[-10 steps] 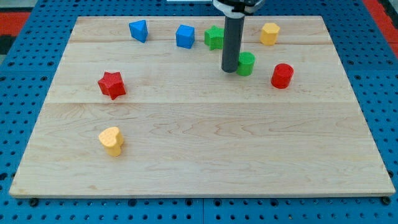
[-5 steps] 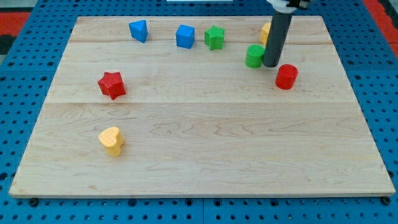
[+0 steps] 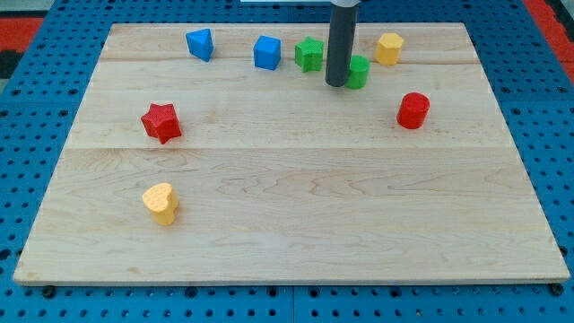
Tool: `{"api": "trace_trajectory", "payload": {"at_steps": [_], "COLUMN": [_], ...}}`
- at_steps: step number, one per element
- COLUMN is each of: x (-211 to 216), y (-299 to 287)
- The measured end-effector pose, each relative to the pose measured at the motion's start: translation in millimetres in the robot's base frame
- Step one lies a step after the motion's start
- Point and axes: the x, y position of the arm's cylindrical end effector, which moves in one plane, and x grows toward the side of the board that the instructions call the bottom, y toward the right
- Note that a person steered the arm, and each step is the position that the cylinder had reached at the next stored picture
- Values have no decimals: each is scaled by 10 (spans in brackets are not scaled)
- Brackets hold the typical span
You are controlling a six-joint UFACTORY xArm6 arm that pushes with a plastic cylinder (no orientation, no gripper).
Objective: Move the green circle to the yellow hexagon
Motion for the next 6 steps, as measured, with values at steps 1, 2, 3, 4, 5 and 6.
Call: {"api": "trace_trajectory", "payload": {"at_steps": [1, 2, 3, 4, 5, 6], "x": [0, 0, 110, -41, -133, -125], "y": [24, 39, 39, 85, 206, 210]}}
